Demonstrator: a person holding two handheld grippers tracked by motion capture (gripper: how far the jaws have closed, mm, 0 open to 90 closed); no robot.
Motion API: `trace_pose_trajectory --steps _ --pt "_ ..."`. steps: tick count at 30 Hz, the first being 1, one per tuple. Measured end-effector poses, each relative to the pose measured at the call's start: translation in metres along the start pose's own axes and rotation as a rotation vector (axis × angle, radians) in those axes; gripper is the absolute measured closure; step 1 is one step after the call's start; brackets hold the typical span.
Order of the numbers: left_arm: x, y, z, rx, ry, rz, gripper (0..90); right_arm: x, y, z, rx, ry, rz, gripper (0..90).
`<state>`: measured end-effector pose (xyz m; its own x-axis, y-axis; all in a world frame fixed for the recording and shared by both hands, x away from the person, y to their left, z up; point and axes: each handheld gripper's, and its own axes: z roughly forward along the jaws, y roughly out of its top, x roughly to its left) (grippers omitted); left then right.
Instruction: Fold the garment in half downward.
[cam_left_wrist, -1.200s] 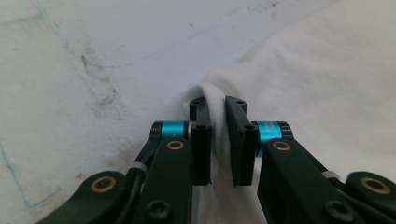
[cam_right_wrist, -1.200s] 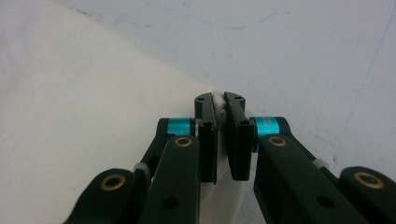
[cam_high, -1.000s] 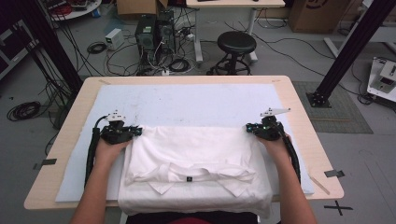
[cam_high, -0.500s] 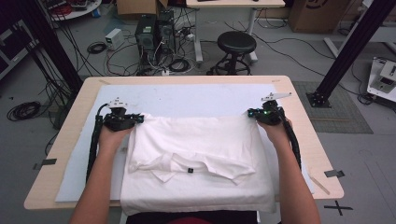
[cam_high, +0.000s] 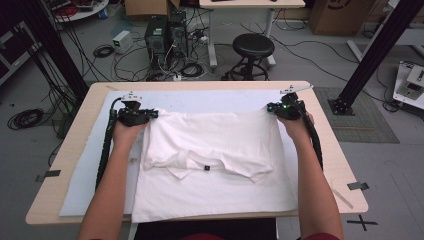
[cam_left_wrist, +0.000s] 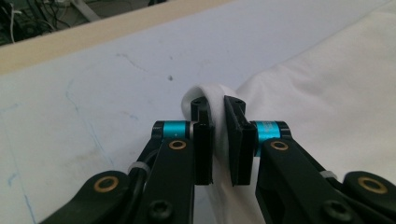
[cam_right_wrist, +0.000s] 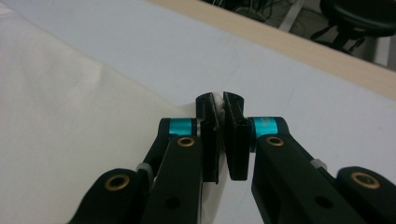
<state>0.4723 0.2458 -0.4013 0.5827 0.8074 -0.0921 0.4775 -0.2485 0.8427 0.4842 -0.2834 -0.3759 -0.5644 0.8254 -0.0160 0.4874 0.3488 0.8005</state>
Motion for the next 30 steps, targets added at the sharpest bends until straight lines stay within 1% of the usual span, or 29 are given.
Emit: trace_pose_trajectory --steps 1,2,3,4,5,6,7,8,9,10,11,12,14,15,16,17,18,19,20,21,22,23,24,26,27,28,29,30 --pt "0.001 0.0 0.001 -0.002 0.0 -0.004 81.6 -0.001 0.001 0.001 0.006 -0.002 0.02 86.4" --pt "0.001 -0.001 0.002 0.001 -0.001 -0.006 79.6 -0.002 0.001 0.004 0.016 -0.005 0.027 84.3" --pt "0.001 -0.003 0.004 0.006 0.003 -0.015 74.7 -0.003 -0.001 0.007 0.018 -0.004 0.029 79.5" --pt "0.002 -0.006 0.004 0.017 0.0 -0.027 66.2 -0.002 -0.004 0.009 0.016 0.0 0.043 74.1" --pt "0.004 -0.013 0.002 0.013 -0.016 -0.077 56.4 -0.002 -0.011 0.01 0.019 0.008 0.062 72.2" --pt "0.004 -0.013 0.002 0.013 -0.016 -0.077 51.8 -0.002 -0.011 0.01 0.019 0.008 0.062 72.2" --pt "0.005 -0.016 0.0 0.009 -0.025 -0.093 51.8 -0.002 -0.015 0.008 0.008 0.015 0.066 69.7" --pt "0.006 -0.021 -0.003 0.001 -0.036 -0.117 48.5 -0.002 -0.019 0.006 -0.001 0.021 0.076 69.1" --pt "0.006 -0.023 -0.004 0.005 -0.044 -0.122 45.8 0.0 -0.027 0.0 -0.005 0.037 0.081 66.7" --pt "0.005 -0.026 -0.007 0.005 -0.054 -0.131 45.8 0.0 -0.027 0.0 -0.005 0.037 0.081 66.7" --pt "0.004 -0.029 -0.009 0.004 -0.073 -0.133 43.9 0.004 -0.036 -0.007 -0.014 0.055 0.094 65.8" --pt "0.001 -0.032 -0.011 0.0 -0.089 -0.133 43.9 0.004 -0.036 -0.007 -0.014 0.055 0.094 65.8" --pt "-0.005 -0.038 -0.015 -0.009 -0.117 -0.133 42.5 0.009 -0.045 -0.015 -0.019 0.086 0.096 65.5" --pt "-0.009 -0.04 -0.018 -0.011 -0.126 -0.131 42.5 0.012 -0.049 -0.019 -0.029 0.097 0.091 65.1" --pt "-0.013 -0.043 -0.02 -0.011 -0.137 -0.119 42.2 0.015 -0.053 -0.022 -0.036 0.109 0.088 65.1" --pt "-0.016 -0.045 -0.022 -0.013 -0.15 -0.118 41.5 0.023 -0.059 -0.029 -0.034 0.131 0.079 64.5" --pt "-0.02 -0.047 -0.024 -0.008 -0.17 -0.113 41.5 0.023 -0.059 -0.029 -0.034 0.131 0.079 64.5" --pt "-0.025 -0.048 -0.026 -0.003 -0.18 -0.101 40.3 0.032 -0.065 -0.034 -0.025 0.139 0.056 62.7" --pt "-0.03 -0.05 -0.028 0.001 -0.192 -0.095 40.3 0.032 -0.065 -0.034 -0.025 0.139 0.056 62.7" --pt "-0.042 -0.054 -0.031 0.003 -0.228 -0.082 40.0 0.043 -0.071 -0.039 -0.02 0.156 0.04 60.0" --pt "-0.042 -0.054 -0.031 0.003 -0.228 -0.082 40.0 0.043 -0.071 -0.039 -0.02 0.156 0.04 60.0" --pt "-0.049 -0.056 -0.033 0.005 -0.243 -0.069 40.0 0.055 -0.077 -0.045 -0.026 0.182 0.014 59.6" --pt "-0.056 -0.058 -0.035 0.006 -0.258 -0.053 40.0 0.055 -0.077 -0.045 -0.026 0.182 0.014 59.6" --pt "-0.068 -0.061 -0.038 0.006 -0.288 -0.028 40.0 0.067 -0.083 -0.053 -0.046 0.207 -0.001 59.6" --pt "-0.079 -0.063 -0.038 0.012 -0.311 -0.001 40.0 0.078 -0.087 -0.058 -0.064 0.236 -0.007 59.6" --pt "-0.079 -0.063 -0.038 0.012 -0.311 -0.001 40.0 0.078 -0.087 -0.058 -0.064 0.236 -0.007 59.6" --pt "-0.086 -0.066 -0.037 0.019 -0.33 0.002 40.0 0.09 -0.09 -0.062 -0.072 0.26 -0.014 59.5" --pt "-0.086 -0.066 -0.037 0.019 -0.33 0.002 40.0 0.09 -0.09 -0.062 -0.072 0.26 -0.014 59.5"
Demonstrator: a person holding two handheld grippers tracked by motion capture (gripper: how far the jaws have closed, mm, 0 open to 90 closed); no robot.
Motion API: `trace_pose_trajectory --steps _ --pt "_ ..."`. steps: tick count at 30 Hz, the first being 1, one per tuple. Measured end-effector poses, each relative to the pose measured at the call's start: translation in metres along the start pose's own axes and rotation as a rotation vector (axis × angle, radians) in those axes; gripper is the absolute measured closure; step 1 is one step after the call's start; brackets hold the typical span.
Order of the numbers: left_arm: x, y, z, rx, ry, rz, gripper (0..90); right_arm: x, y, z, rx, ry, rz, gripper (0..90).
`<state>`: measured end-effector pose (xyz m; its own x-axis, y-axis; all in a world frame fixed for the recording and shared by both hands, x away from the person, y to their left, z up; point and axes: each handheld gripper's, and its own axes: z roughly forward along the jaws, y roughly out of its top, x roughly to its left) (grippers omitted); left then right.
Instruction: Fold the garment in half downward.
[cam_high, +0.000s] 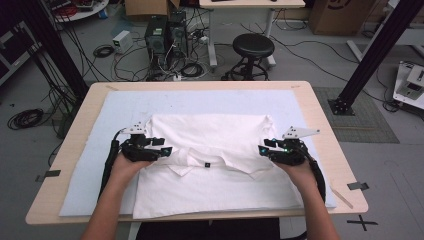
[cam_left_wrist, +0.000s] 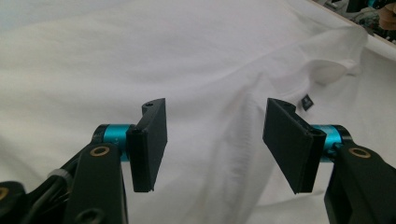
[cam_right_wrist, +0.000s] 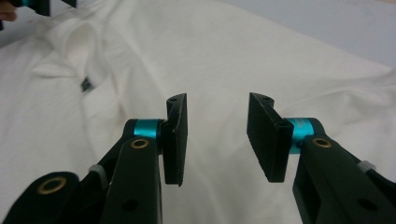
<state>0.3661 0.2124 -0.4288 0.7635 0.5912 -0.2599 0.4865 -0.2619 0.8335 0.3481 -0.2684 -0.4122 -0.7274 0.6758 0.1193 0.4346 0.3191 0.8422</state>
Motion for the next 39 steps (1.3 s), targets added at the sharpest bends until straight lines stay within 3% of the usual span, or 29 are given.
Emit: trace_pose_trajectory --steps 3,6,10,12,15,17,18,19,20,21,24,26,33,36,39 --pt "-0.01 -0.005 0.004 -0.003 -0.028 0.007 40.0 0.019 -0.002 -0.001 -0.016 0.033 -0.036 59.5" --pt "-0.016 -0.006 0.006 -0.004 -0.042 0.015 40.1 0.026 -0.003 -0.001 -0.022 0.042 -0.046 59.5" --pt "-0.021 -0.007 0.012 0.012 -0.049 0.035 42.3 0.039 -0.003 0.005 -0.014 0.091 -0.061 59.4" --pt "-0.024 -0.008 0.017 0.028 -0.05 0.048 49.1 0.049 -0.005 0.013 -0.001 0.136 -0.086 59.0" --pt "-0.027 -0.01 0.022 0.053 -0.032 0.055 54.7 0.056 -0.007 0.021 0.016 0.158 -0.112 59.1" --pt "-0.028 -0.011 0.022 0.069 -0.019 0.079 70.3 0.061 -0.01 0.034 0.069 0.162 -0.143 59.5" --pt "-0.028 -0.011 0.022 0.069 -0.019 0.079 74.2 0.061 -0.01 0.034 0.069 0.162 -0.143 59.5" --pt "-0.03 -0.012 0.02 0.067 -0.019 0.105 77.9 0.063 -0.012 0.042 0.117 0.161 -0.166 64.6" --pt "-0.03 -0.012 0.02 0.067 -0.019 0.105 79.7 0.063 -0.012 0.042 0.117 0.161 -0.166 64.6" --pt "-0.031 -0.013 0.019 0.064 -0.019 0.109 81.3 0.064 -0.014 0.047 0.15 0.138 -0.202 76.3" --pt "-0.033 -0.015 0.014 0.044 -0.025 0.117 83.4 0.065 -0.015 0.048 0.162 0.133 -0.209 83.0" --pt "-0.036 -0.018 0.011 0.035 -0.03 0.122 84.1 0.065 -0.015 0.045 0.146 0.122 -0.214 85.5" --pt "-0.046 -0.026 -0.008 -0.03 -0.054 0.135 84.1 0.062 -0.019 0.018 0.072 0.15 -0.211 85.9" --pt "-0.055 -0.029 -0.016 -0.053 -0.077 0.149 84.1 0.068 -0.02 0.005 0.048 0.166 -0.231 85.9" --pt "-0.067 -0.033 -0.022 -0.061 -0.093 0.174 84.2 0.079 -0.022 -0.011 0.036 0.173 -0.289 86.0"
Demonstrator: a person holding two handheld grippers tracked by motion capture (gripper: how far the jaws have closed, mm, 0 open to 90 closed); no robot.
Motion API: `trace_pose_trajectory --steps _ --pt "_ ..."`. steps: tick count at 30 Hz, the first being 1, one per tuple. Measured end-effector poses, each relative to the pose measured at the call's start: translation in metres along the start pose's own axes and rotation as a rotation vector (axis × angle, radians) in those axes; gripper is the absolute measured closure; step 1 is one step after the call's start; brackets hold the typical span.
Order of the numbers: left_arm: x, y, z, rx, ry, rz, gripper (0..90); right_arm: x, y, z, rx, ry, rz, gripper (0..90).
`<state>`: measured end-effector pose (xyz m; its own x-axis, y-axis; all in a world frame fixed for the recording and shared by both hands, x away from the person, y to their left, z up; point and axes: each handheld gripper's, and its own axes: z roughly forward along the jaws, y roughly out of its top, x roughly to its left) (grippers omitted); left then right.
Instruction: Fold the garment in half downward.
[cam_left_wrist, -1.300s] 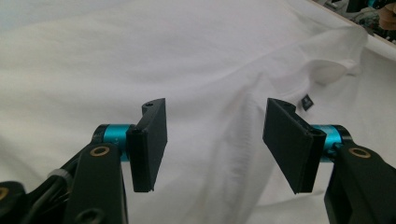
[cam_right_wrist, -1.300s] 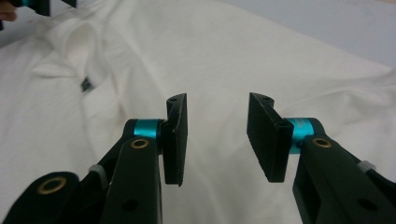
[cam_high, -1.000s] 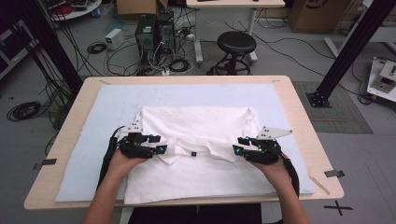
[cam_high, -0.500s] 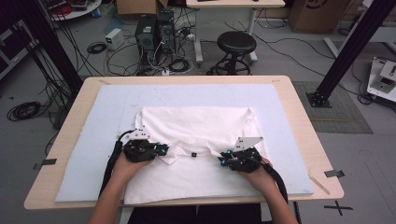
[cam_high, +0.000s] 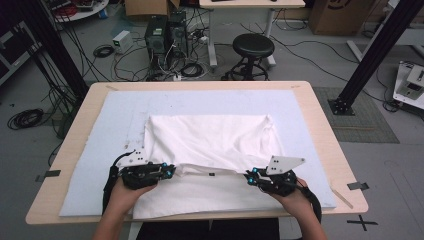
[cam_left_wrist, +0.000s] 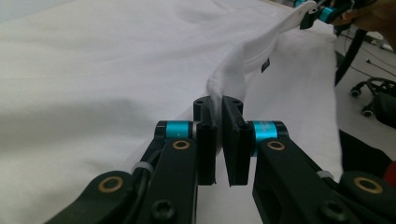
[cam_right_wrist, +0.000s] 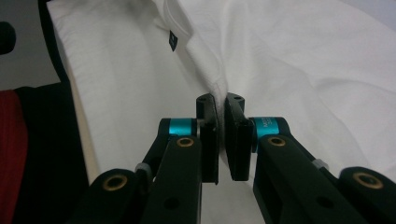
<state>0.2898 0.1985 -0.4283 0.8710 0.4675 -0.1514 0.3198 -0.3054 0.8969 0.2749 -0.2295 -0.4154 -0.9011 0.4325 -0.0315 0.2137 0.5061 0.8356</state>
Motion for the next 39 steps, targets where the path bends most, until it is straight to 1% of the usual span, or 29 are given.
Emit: trace_pose_trajectory --steps 2,5,6,7,8,9,10,11,12,13,15,16,17,18,19,21,23,24,25,26,27,28,29,30,31,32,33,34,39 --pt "-0.013 -0.002 -0.005 0.0 -0.011 0.027 84.0 0.006 -0.003 -0.006 -0.003 0.001 -0.008 85.8" --pt "-0.018 -0.005 -0.008 0.009 -0.023 0.039 82.9 0.01 -0.01 -0.006 0.01 0.01 -0.005 82.8" --pt "-0.02 -0.009 -0.01 0.018 -0.032 0.037 74.6 0.015 -0.019 -0.005 0.029 0.024 0.002 75.6" --pt "-0.02 -0.012 -0.011 0.021 -0.039 0.024 74.6 0.015 -0.019 -0.005 0.029 0.024 0.002 75.6" --pt "-0.018 -0.019 -0.015 0.02 -0.024 -0.023 59.2 0.016 -0.027 -0.007 0.028 0.022 0.025 66.1" --pt "-0.018 -0.019 -0.015 0.02 -0.024 -0.023 57.9 0.016 -0.027 -0.007 0.028 0.022 0.025 66.1" --pt "-0.012 -0.024 -0.022 -0.007 0.014 -0.062 56.5 0.013 -0.032 -0.017 0.002 0.004 0.059 66.1" --pt "-0.012 -0.024 -0.022 -0.007 0.014 -0.062 52.9 0.011 -0.034 -0.023 -0.021 -0.022 0.072 65.3" --pt "-0.004 -0.026 -0.027 -0.021 0.072 -0.113 49.2 0.007 -0.036 -0.029 -0.04 -0.047 0.094 64.3" --pt "-0.004 -0.026 -0.027 -0.021 0.072 -0.113 47.0 0.007 -0.036 -0.029 -0.04 -0.047 0.094 64.3" --pt "0.004 -0.027 -0.031 -0.03 0.134 -0.139 46.0 0.0 -0.039 -0.04 -0.053 -0.116 0.143 64.4" --pt "0.011 -0.027 -0.032 -0.032 0.173 -0.17 43.6 -0.008 -0.041 -0.047 -0.059 -0.178 0.19 64.3" --pt "0.011 -0.027 -0.032 -0.032 0.173 -0.17 42.7 -0.008 -0.041 -0.047 -0.059 -0.178 0.19 64.3" --pt "0.015 -0.026 -0.031 -0.02 0.198 -0.182 42.7 -0.016 -0.044 -0.05 -0.057 -0.223 0.234 62.9" --pt "0.015 -0.026 -0.031 -0.02 0.198 -0.182 42.6 -0.016 -0.044 -0.05 -0.057 -0.223 0.234 62.9" --pt "0.018 -0.026 -0.027 0.002 0.226 -0.182 42.5 -0.022 -0.044 -0.049 -0.05 -0.235 0.255 61.4" --pt "0.021 -0.027 -0.023 0.037 0.265 -0.199 42.4 -0.028 -0.045 -0.043 -0.037 -0.242 0.284 58.5" --pt "0.022 -0.028 -0.018 0.075 0.288 -0.211 40.9 -0.036 -0.049 -0.036 -0.013 -0.232 0.319 57.6" --pt "0.022 -0.028 -0.018 0.075 0.288 -0.211 41.8 -0.036 -0.049 -0.036 -0.013 -0.232 0.319 57.6" --pt "0.022 -0.029 -0.015 0.102 0.287 -0.205 44.0 -0.042 -0.053 -0.028 0.041 -0.247 0.347 57.3" --pt "0.02 -0.028 -0.013 0.123 0.28 -0.195 44.0 -0.042 -0.053 -0.028 0.041 -0.247 0.347 57.3" --pt "0.017 -0.028 -0.013 0.142 0.283 -0.171 52.2 -0.044 -0.057 -0.022 0.086 -0.224 0.372 59.5" --pt "0.017 -0.028 -0.013 0.142 0.283 -0.171 55.9 -0.044 -0.057 -0.022 0.086 -0.224 0.372 59.5" --pt "0.015 -0.03 -0.015 0.15 0.305 -0.154 60.8 -0.043 -0.058 -0.02 0.101 -0.231 0.37 66.2" --pt "0.015 -0.03 -0.015 0.15 0.305 -0.154 65.0 -0.043 -0.058 -0.02 0.101 -0.231 0.37 66.2" --pt "0.014 -0.03 -0.016 0.143 0.306 -0.155 71.6 -0.043 -0.059 -0.02 0.1 -0.223 0.372 73.0" --pt "0.013 -0.031 -0.017 0.137 0.31 -0.148 71.6 -0.043 -0.059 -0.02 0.1 -0.223 0.372 73.0" --pt "0.011 -0.031 -0.019 0.127 0.306 -0.137 81.4 -0.042 -0.058 -0.02 0.105 -0.219 0.361 80.5" --pt "0.008 -0.032 -0.026 0.085 0.282 -0.138 85.9 -0.036 -0.057 -0.021 0.094 -0.231 0.307 84.8"
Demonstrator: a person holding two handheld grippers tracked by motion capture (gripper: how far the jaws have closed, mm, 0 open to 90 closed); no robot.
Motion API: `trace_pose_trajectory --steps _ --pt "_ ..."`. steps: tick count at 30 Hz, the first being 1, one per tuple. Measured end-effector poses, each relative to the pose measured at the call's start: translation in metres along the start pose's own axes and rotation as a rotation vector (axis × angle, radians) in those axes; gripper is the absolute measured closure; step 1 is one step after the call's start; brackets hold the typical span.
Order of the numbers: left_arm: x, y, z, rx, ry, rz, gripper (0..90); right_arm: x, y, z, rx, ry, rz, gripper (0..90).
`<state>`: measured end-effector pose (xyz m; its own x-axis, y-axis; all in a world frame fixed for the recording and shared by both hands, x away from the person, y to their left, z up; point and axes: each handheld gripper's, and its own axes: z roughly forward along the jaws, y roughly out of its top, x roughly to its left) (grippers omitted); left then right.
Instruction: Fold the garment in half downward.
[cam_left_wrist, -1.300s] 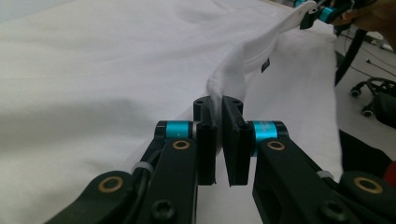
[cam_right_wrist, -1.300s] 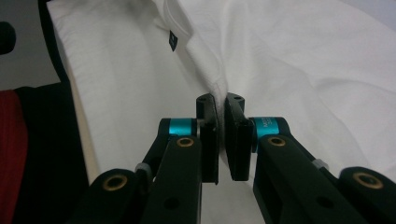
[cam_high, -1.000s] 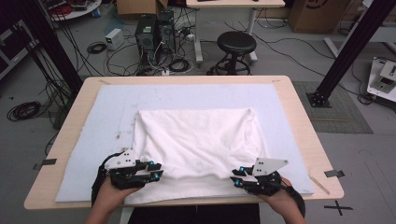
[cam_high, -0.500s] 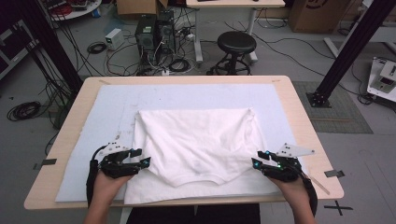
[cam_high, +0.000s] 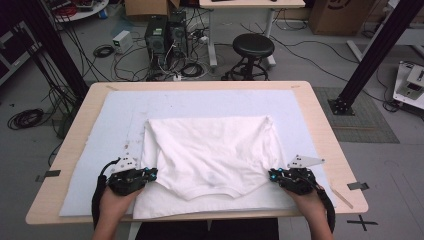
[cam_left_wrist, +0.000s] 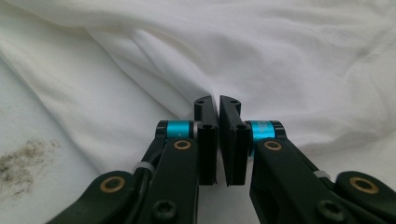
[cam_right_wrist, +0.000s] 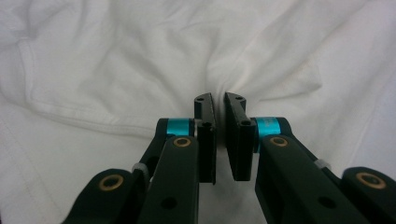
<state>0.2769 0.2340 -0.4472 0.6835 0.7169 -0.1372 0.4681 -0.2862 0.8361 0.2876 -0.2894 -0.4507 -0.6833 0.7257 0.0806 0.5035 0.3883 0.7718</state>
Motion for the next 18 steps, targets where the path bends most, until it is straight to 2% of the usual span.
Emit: trace_pose_trajectory --steps 1,2,3,4,5,7,9,11,13,14,15,16,17,18 --pt "0.001 0.0 -0.004 -0.022 -0.01 -0.005 86.1 0.001 0.0 -0.006 -0.029 -0.005 -0.001 85.3" --pt "0.001 0.001 -0.009 -0.04 -0.024 -0.011 86.1 0.001 0.0 -0.006 -0.029 -0.005 -0.001 85.3" --pt "0.0 0.002 -0.015 -0.059 -0.04 -0.015 86.2 0.002 0.001 -0.016 -0.073 0.001 0.0 85.6" --pt "0.0 0.003 -0.021 -0.065 -0.051 -0.012 86.2 0.002 0.001 -0.016 -0.073 0.001 0.0 85.6" --pt "-0.002 0.003 -0.031 -0.086 -0.068 -0.019 86.1 0.004 0.002 -0.029 -0.104 -0.001 0.002 85.8" --pt "-0.002 0.001 -0.035 -0.083 -0.073 -0.03 86.1 0.005 0.002 -0.034 -0.106 0.0 0.0 85.8" --pt "-0.005 -0.006 -0.038 -0.07 -0.065 -0.064 86.0 0.009 -0.002 -0.042 -0.092 0.003 0.011 85.7" --pt "-0.007 -0.016 -0.032 -0.009 -0.059 -0.088 84.6 0.011 -0.009 -0.041 -0.072 0.002 0.016 85.7" --pt "-0.008 -0.019 -0.03 -0.005 -0.046 -0.098 83.2 0.012 -0.013 -0.039 -0.058 0.002 0.024 85.6" --pt "-0.007 -0.02 -0.028 0.002 -0.03 -0.107 76.9 0.011 -0.016 -0.037 -0.046 0.001 0.031 84.7" --pt "-0.004 -0.021 -0.028 -0.011 -0.017 -0.137 64.5 0.01 -0.022 -0.034 -0.051 0.001 0.051 76.6" --pt "-0.004 -0.021 -0.028 -0.011 -0.017 -0.137 59.5 0.01 -0.022 -0.034 -0.051 0.001 0.051 76.6" --pt "-0.003 -0.02 -0.029 -0.03 -0.031 -0.157 54.7 0.007 -0.023 -0.037 -0.081 -0.011 0.074 70.7" --pt "-0.003 -0.02 -0.029 -0.03 -0.031 -0.157 52.3 0.007 -0.023 -0.037 -0.081 -0.011 0.074 70.7"
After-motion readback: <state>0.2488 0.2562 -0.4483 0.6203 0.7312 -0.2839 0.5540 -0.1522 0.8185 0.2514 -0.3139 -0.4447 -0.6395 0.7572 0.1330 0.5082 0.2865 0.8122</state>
